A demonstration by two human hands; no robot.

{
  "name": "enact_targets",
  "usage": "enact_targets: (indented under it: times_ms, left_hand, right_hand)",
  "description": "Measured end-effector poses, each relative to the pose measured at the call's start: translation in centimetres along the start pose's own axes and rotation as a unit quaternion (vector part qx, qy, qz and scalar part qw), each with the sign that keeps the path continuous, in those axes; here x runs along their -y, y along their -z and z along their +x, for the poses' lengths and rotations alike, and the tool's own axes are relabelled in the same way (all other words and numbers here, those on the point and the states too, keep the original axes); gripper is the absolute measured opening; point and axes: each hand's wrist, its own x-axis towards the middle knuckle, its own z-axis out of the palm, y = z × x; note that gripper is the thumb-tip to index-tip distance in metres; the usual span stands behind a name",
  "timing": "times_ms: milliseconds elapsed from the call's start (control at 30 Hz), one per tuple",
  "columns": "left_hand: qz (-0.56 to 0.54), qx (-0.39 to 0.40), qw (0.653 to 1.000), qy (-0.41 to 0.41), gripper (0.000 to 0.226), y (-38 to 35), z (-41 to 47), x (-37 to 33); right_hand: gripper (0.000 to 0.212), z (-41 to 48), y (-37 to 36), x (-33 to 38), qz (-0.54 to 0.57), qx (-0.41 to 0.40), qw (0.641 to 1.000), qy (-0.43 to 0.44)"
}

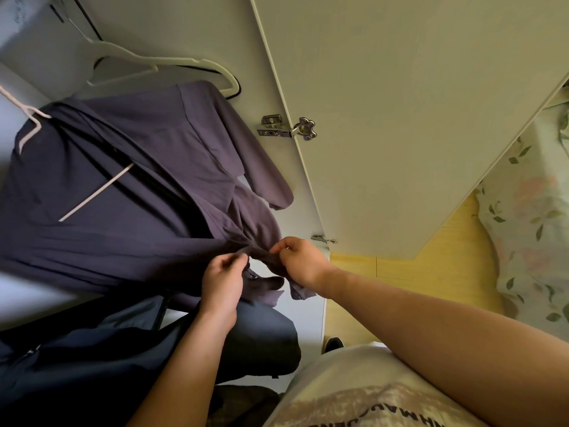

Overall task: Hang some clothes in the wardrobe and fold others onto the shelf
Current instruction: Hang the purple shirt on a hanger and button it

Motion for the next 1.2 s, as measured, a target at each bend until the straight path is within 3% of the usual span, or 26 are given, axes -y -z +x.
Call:
enact_targets:
  times_ms: [100,267,467,633,800,1033,1200]
  left_hand:
    - [0.034,0.017,0.999,0.001,0.013,0.0,-0.1,0.2]
    - [0.038,0.014,0.999,0.018,0.018,0.3,-0.3,0.0]
    - [0.033,0.013,0.998,0.057,0.032,0.5,-0.4,-0.1]
    - [-0.034,0.000,0.990,0.135,0.009,0.6,-0.1,-0.2]
    - [-0.058,0.044,0.990,0.124,0.014,0.2,-0.2,-0.1]
    - [-0.055,0.113,0.984,0.125,0.017,-0.1,-1.4,-0.3]
    - [-0.043,0.119,0.983,0.135,0.019,-0.4,-1.7,-0.6]
  right_hand:
    - [0.022,0.1,0.0,-0.1,0.011,0.006,1.000,-0.014]
    - [0.018,0.2,0.1,-0.6,-0.137,-0.005,0.988,0.073]
    - [0.015,0.1,0.1,-0.6,-0.239,-0.008,0.968,0.078]
    - [0.016,0.1,0.0,-0.6,-0.227,0.027,0.972,0.053]
    - [0.009,0.1,-0.3,-0.6,-0.275,0.006,0.957,0.090]
    - [0.010,0.0,-0.2,0.1,-0.169,-0.002,0.984,0.051]
    - [0.011,-0.1,-0.4,0.1,-0.094,0.027,0.995,0.010]
